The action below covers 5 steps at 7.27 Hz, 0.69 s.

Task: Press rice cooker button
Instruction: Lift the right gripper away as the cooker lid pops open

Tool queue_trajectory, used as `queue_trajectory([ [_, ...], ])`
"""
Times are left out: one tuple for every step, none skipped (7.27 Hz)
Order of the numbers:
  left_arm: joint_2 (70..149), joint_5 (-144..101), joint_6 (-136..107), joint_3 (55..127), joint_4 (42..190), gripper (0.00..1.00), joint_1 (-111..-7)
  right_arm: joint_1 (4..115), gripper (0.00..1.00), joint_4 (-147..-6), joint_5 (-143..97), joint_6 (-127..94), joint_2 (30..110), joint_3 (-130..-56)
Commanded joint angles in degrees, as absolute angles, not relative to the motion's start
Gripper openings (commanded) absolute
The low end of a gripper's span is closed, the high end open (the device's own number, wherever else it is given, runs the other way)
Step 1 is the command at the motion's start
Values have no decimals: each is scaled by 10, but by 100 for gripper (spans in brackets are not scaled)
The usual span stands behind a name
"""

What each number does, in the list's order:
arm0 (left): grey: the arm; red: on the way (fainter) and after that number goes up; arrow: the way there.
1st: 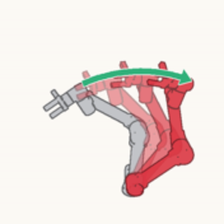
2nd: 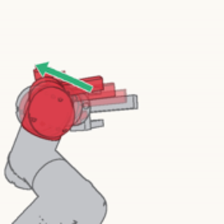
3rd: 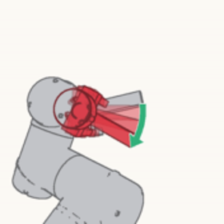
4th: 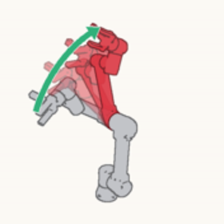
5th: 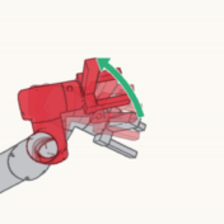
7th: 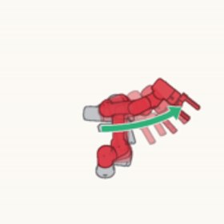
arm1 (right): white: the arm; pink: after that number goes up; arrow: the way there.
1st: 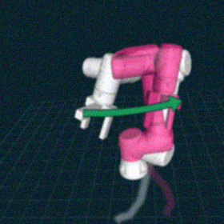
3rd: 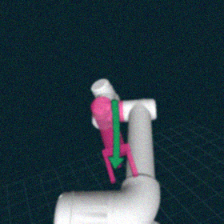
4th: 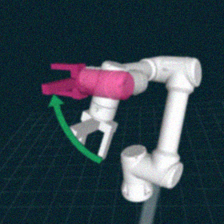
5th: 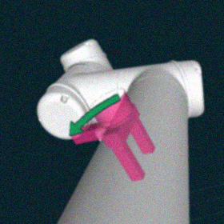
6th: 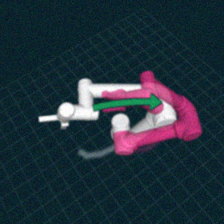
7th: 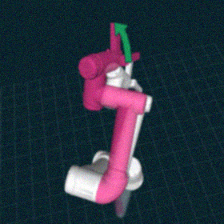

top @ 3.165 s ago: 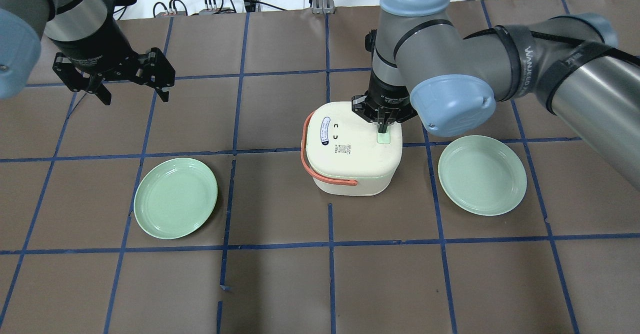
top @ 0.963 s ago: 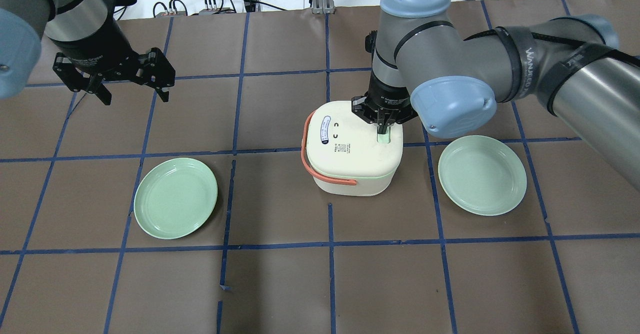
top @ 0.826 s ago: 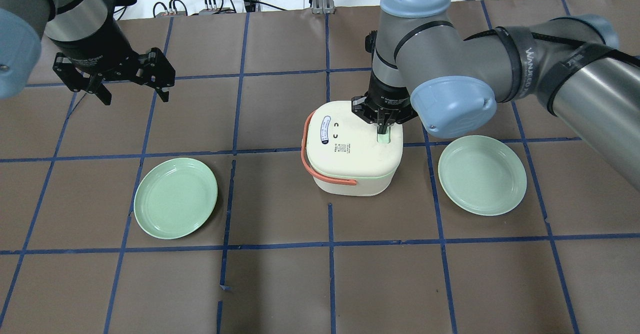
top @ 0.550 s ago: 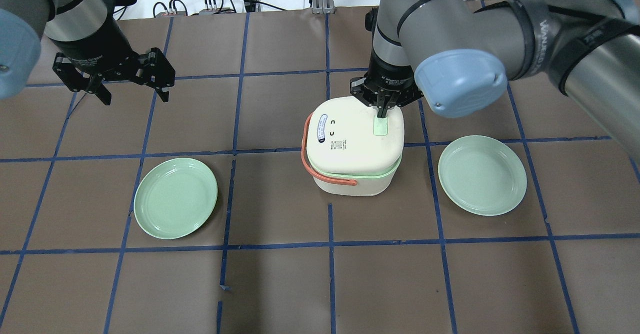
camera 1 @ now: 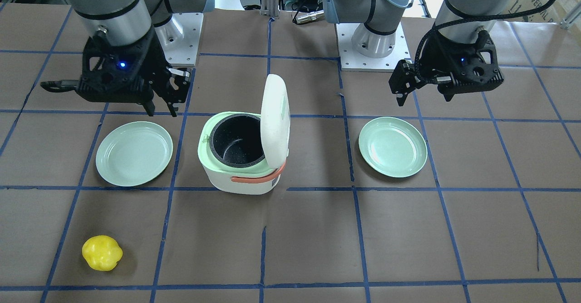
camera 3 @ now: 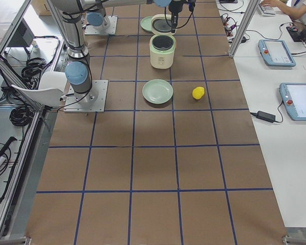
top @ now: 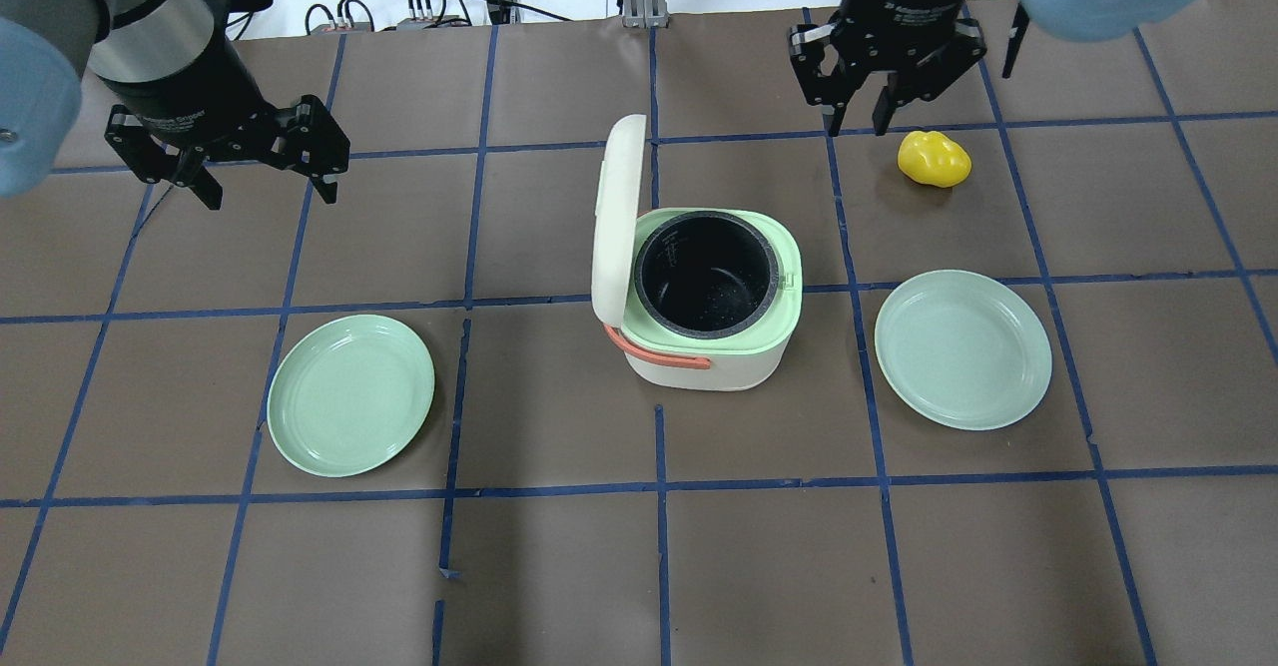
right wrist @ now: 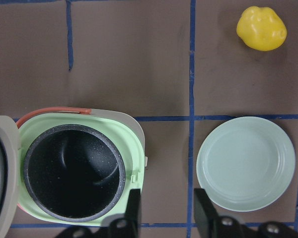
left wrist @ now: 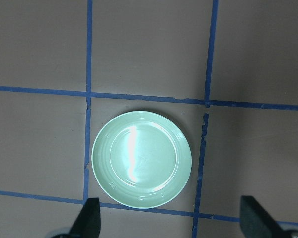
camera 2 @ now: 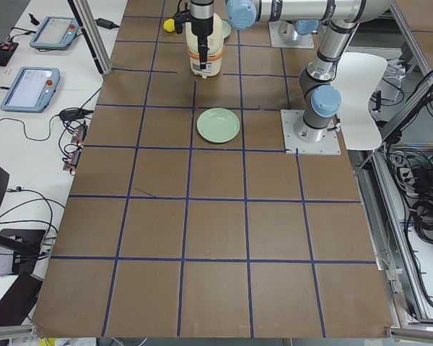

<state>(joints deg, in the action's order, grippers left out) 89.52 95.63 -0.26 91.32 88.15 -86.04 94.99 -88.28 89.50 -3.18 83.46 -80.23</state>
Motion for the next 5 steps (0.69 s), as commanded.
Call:
queue_trajectory([
  [896, 956, -3, 913, 882, 100, -860, 892, 100, -878, 890, 48, 893, -870],
  [895, 956, -3, 913, 882, 100, -860, 880, 100, -881, 890, 52, 902, -910],
  [895, 956, -3, 913, 882, 100, -860, 883, 100, -909, 893, 49, 908, -922],
  [896, 956, -3, 913, 882, 100, -860, 885, 100, -917, 890, 47, 908, -919],
  [895, 956, -3, 913, 882, 100, -860, 886, 100, -925, 890, 47, 904, -909],
])
